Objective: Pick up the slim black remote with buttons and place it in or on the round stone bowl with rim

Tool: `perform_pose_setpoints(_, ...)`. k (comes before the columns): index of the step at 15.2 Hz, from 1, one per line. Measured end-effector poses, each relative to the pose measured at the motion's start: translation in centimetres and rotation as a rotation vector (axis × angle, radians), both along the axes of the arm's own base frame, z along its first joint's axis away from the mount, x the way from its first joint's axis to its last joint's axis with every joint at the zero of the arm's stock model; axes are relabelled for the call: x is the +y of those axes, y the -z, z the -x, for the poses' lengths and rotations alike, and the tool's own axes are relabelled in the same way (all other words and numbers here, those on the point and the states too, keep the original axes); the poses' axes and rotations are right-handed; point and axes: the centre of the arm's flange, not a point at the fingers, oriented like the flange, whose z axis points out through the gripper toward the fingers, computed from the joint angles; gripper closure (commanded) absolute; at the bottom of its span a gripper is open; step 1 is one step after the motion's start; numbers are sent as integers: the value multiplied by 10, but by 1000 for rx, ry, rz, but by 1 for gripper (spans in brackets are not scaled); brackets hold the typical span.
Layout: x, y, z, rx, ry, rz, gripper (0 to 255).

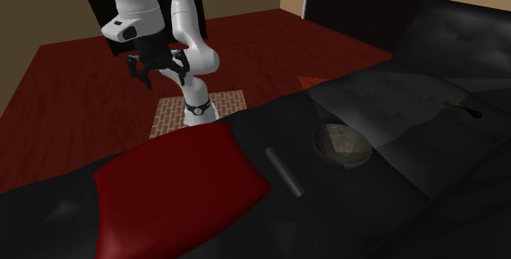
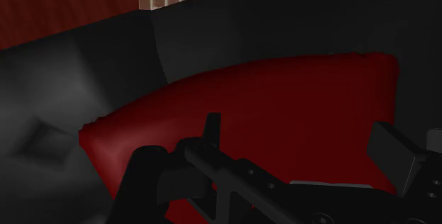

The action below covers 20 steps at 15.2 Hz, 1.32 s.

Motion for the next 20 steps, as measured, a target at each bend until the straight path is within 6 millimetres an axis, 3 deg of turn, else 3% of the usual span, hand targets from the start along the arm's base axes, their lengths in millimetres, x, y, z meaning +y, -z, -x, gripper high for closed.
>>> perform_pose_setpoints(4, 18, 15, -12, 5, -15, -3, 0)
perform_pose_setpoints(20, 171, 120, -110, 41, -129, -26, 0)
